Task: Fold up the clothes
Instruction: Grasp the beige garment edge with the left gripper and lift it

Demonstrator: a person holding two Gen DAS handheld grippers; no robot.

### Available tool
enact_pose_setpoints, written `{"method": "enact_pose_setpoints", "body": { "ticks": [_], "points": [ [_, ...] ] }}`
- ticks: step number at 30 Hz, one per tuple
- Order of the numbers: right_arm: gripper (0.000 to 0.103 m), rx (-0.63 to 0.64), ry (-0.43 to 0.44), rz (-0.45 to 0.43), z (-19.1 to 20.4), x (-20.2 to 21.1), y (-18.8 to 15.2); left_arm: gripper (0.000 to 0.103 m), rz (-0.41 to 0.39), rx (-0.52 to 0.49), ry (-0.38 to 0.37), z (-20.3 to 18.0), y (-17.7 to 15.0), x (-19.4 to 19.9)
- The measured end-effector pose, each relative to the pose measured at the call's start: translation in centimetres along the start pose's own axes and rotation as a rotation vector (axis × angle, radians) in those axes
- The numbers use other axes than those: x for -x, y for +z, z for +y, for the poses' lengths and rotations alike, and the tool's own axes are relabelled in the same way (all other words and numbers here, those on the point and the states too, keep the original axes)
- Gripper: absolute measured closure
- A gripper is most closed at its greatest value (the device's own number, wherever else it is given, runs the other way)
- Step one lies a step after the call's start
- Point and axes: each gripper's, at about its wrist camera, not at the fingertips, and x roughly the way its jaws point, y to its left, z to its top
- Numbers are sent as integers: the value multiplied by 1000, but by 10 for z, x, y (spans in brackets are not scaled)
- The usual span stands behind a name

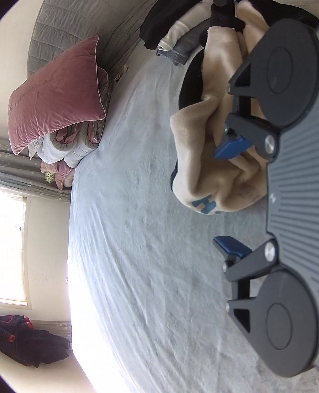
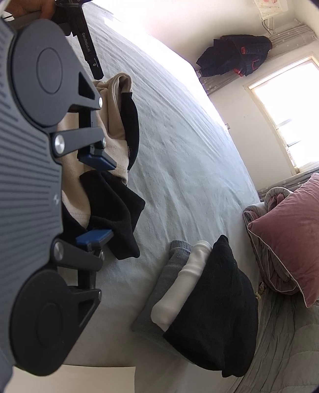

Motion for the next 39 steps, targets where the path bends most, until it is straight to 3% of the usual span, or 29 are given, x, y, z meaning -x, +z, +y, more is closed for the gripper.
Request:
{"method": "enact_pose_setpoints", "body": {
  "ticks": [3, 8, 12, 13, 14, 16, 29, 33, 39],
  "points": [
    [47, -24, -1, 23, -7, -5, 1, 29, -32, -44, -26, -7, 10, -15],
    [47, -37, -4, 46, -14, -11, 1, 31, -22, -65, -49, -14, 11, -40],
    [47, -36, 0, 58, -16, -13, 1, 62, 12, -26, -50, -15, 7, -53],
    [47, -35, 0, 59, -16, -13, 1, 79, 9, -24, -45, -16, 7, -53],
    [47, -35, 1, 60, -16, -13, 1, 87, 7, -21, -39, -18, 7, -52],
    [47, -33, 4, 64, -16, -13, 1, 93, -2, -9, -13, -22, 9, -45],
    [47, 17, 47, 54, 0, -2, -2, 96, -145, 125, 100, -9, 9, 72],
    [47, 20, 67, 52, 5, 1, -3, 96, -190, 159, 105, 3, 8, 109],
    [47, 54, 178, 43, 27, 12, -6, 96, -247, 182, 99, 6, 19, 153]
  ]
}}
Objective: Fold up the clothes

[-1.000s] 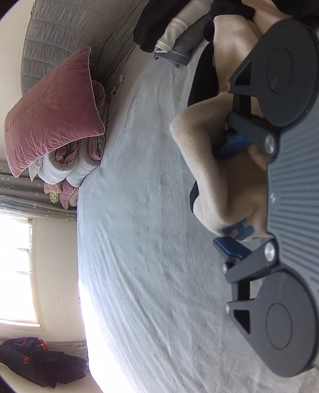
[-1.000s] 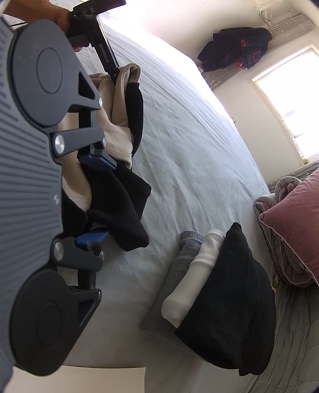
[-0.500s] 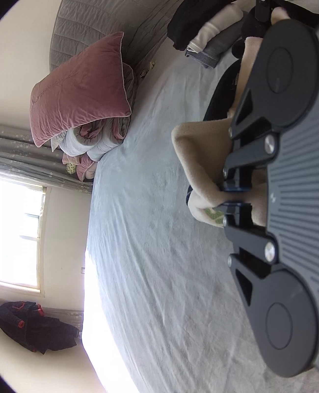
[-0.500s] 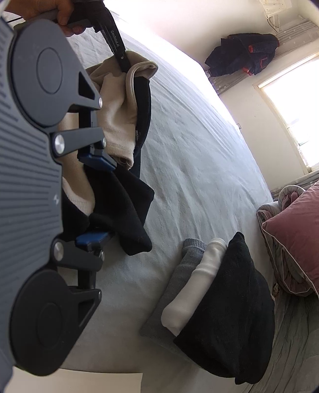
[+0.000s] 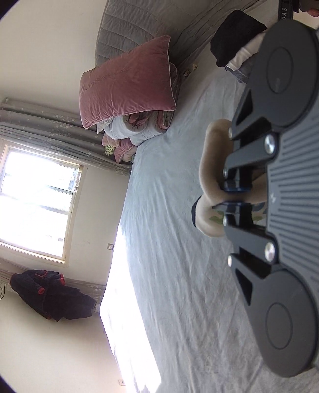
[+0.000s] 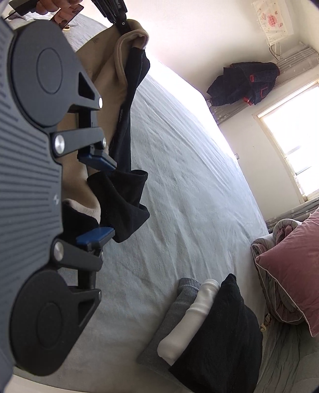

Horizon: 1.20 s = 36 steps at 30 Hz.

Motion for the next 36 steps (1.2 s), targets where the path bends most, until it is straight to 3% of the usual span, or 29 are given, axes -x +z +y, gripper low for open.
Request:
{"method": "enact_pose_setpoints", "body": {
  "ticks": [13, 20, 25, 36],
  "points": [
    [47, 87, 142, 12, 47, 4, -5, 96, -190, -134, -50, -20, 89, 100],
    [45, 120, 235, 9, 66, 14, -7, 96, -136, -209, -125, -37, 105, 125],
    [42, 127, 272, -1, 71, 21, -7, 96, -38, -184, -195, -44, 65, 105],
    [42, 38, 237, 10, 45, 22, -1, 96, 215, -110, -403, -82, -81, 60]
  ]
}}
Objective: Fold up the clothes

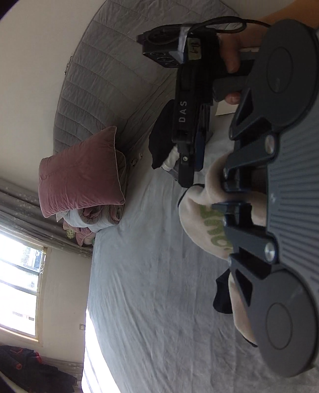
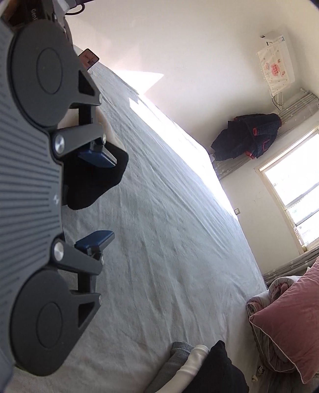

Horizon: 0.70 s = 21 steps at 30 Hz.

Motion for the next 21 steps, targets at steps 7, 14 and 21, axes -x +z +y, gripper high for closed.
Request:
{"method": "enact_pose_setpoints", "body": {
  "ticks": [7, 14, 21],
  "points": [
    [42, -30, -38, 79, -12, -2, -7, 95, 163, -47, -72, -20, -58, -22],
    [42, -18, -32, 170, -19, -4, -21, 73, 210, -113, -99, -16, -58, -3],
    [42, -56, 74, 226, -21, -10, -29, 38, 148, -109, -86, 19, -32, 21]
  ]
}}
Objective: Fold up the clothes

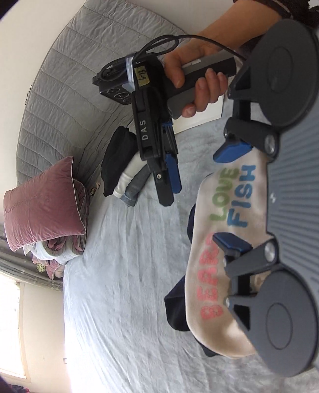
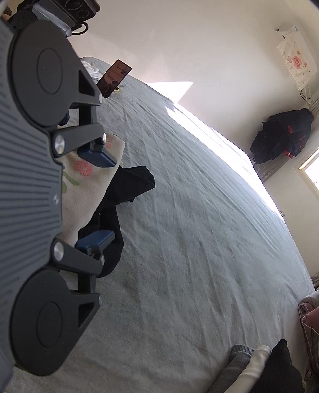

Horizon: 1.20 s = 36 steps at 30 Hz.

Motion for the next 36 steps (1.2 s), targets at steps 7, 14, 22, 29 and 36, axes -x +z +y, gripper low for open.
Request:
{"method": "enact_pose_setpoints", "body": {
  "ticks": [7, 14, 22, 29, 36],
  "points": [
    [42, 11, 14, 52, 9, -43, -2, 38, -23, 137, 181, 70, 11, -7],
    [42, 139, -1, 92, 45, -71, -21, 38, -93, 308, 147, 119, -13, 7],
    [81, 229, 65, 113, 93, -70, -56, 39, -161, 383, 175, 156, -37, 52],
    [81, 327, 108, 189, 133, -73, -113, 39, -189, 312, 154, 146, -47, 74],
    [81, 366, 76, 268, 142, -98, -147, 38, -169, 222, 125, 128, -45, 64]
  ]
}}
